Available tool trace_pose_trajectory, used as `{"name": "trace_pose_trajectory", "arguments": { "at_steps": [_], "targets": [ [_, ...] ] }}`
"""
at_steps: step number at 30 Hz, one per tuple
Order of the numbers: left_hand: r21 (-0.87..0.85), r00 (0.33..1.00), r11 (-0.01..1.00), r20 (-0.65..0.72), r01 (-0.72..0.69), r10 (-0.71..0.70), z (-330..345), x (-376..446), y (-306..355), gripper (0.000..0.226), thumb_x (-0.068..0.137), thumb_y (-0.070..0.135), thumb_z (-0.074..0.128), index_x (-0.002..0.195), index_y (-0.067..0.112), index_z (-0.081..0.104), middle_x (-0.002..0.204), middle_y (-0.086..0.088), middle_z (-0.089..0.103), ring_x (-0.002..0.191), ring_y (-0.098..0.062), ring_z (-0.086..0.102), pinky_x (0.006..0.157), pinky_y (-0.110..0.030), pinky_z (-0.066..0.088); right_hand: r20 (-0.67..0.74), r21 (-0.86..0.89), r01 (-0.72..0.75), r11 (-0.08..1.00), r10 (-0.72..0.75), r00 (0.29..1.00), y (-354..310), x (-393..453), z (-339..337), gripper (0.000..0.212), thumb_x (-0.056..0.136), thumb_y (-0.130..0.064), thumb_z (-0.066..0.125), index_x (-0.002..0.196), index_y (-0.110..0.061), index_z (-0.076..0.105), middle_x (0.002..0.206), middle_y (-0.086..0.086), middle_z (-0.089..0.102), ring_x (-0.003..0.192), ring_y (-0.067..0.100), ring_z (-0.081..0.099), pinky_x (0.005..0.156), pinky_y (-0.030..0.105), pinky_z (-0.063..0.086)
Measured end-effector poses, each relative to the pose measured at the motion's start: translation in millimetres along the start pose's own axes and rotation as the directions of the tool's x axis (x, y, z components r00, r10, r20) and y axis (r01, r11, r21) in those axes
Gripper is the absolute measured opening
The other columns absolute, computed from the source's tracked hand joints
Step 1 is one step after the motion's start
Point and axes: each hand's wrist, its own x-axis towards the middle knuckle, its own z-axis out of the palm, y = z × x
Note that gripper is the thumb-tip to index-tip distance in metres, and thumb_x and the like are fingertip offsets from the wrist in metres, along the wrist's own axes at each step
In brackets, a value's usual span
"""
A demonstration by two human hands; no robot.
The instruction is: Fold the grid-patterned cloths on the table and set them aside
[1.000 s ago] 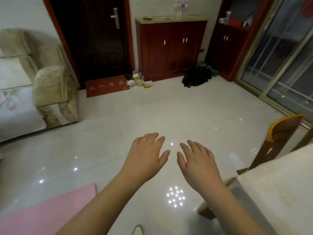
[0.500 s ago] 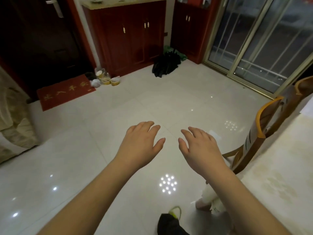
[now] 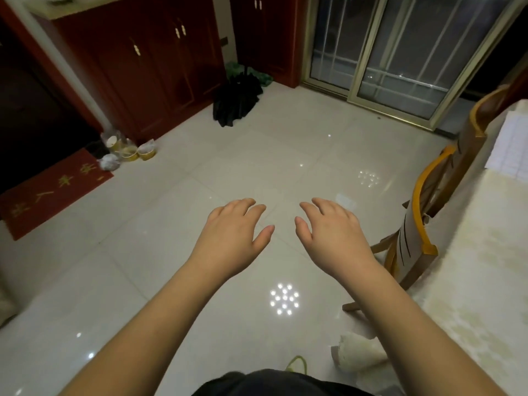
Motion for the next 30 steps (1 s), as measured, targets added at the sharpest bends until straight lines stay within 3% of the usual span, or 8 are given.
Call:
{"name": "trace_pose_trajectory", "arguments": {
  "at_steps": [4, 11, 19, 24, 30],
  "targets": [
    [-0.006, 1.0, 1.0, -0.011, -0.012, 0.012, -2, 53, -21, 0.052, 0.099, 0.051, 0.038, 0.143, 0.023, 0.045, 0.147, 0.002, 0.045, 0.136, -0.017, 0.041, 0.109, -0.036, 0.03, 0.03, 0.03, -0.053, 0.998, 0.052, 0.998, 7, 40, -1, 0.051, 0.103, -0.043, 0.026, 0.15, -0.023, 0.032, 0.155, 0.001, 0.034, 0.142, 0.02, 0.03, 0.113, 0.036, 0.023],
    [-0.043, 0.992, 0.992, -0.028, -0.122, 0.121, 15, 150, -54, 0.073, 0.087, 0.06, 0.017, 0.135, 0.02, 0.054, 0.138, -0.002, 0.055, 0.128, -0.022, 0.05, 0.104, -0.041, 0.037, 0.034, -0.022, -0.147, 0.989, 0.148, 0.988, 4, 128, 3, 0.051, 0.103, -0.045, 0.026, 0.149, -0.024, 0.033, 0.155, 0.001, 0.034, 0.142, 0.019, 0.03, 0.114, 0.035, 0.022],
    [-0.033, 0.952, 0.952, 0.041, -0.303, 0.304, 16, 259, -79, 0.062, 0.09, 0.054, 0.027, 0.125, 0.017, 0.063, 0.124, -0.004, 0.065, 0.116, -0.024, 0.061, 0.094, -0.041, 0.047, 0.036, -0.078, -0.293, 0.953, 0.296, 0.954, 3, 216, -8, 0.051, 0.103, -0.046, 0.027, 0.148, -0.023, 0.034, 0.155, 0.002, 0.033, 0.142, 0.02, 0.03, 0.115, 0.035, 0.021],
    [-0.045, 0.9, 0.903, 0.064, -0.428, 0.43, 13, 325, -62, 0.063, 0.089, 0.055, 0.027, 0.127, 0.018, 0.061, 0.127, -0.004, 0.063, 0.118, -0.024, 0.059, 0.096, -0.041, 0.045, 0.035, -0.053, -0.395, 0.917, 0.397, 0.917, 30, 250, -16, 0.051, 0.103, -0.046, 0.027, 0.148, -0.023, 0.034, 0.155, 0.002, 0.034, 0.142, 0.02, 0.03, 0.115, 0.035, 0.022],
    [-0.052, 0.825, 0.829, 0.079, -0.557, 0.56, 19, 414, 3, 0.072, 0.087, 0.059, 0.017, 0.135, 0.02, 0.054, 0.137, -0.002, 0.056, 0.127, -0.022, 0.051, 0.104, -0.04, 0.037, 0.02, -0.023, -0.499, 0.866, 0.499, 0.866, 97, 289, -28, 0.052, 0.103, -0.046, 0.028, 0.149, -0.023, 0.035, 0.155, 0.003, 0.034, 0.142, 0.02, 0.03, 0.114, 0.037, 0.022]
  ]
}}
